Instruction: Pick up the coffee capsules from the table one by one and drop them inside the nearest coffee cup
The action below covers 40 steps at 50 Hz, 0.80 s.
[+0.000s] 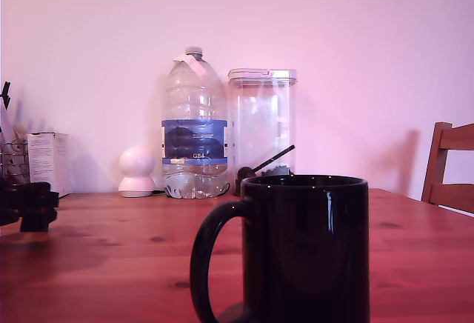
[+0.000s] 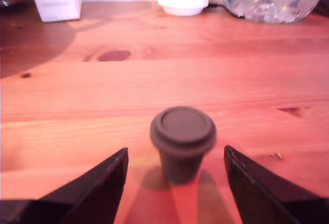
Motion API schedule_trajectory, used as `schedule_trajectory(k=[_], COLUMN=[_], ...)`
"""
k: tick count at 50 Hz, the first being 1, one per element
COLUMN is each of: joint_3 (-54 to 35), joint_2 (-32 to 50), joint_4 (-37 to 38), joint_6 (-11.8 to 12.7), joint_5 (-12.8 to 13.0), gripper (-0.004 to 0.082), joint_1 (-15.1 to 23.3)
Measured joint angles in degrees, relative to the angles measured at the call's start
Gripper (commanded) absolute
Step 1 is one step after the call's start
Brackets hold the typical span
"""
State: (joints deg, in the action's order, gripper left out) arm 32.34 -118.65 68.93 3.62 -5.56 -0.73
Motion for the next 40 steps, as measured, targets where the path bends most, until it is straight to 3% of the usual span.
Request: schedule_trajectory(k=[16,27,40], joint_3=[3.1,3.1,3.9], joint_2=[0.0,0.0,0.0], joint_4=[-5.5,-6.2,-8.1], joint_6=[-0.8,-0.8,-1.2], joint_5=[-0.5,-0.5,-0.6], gripper=[0.0521,0.0303,0.0112], joint_1=[0.0,0.0,0.0])
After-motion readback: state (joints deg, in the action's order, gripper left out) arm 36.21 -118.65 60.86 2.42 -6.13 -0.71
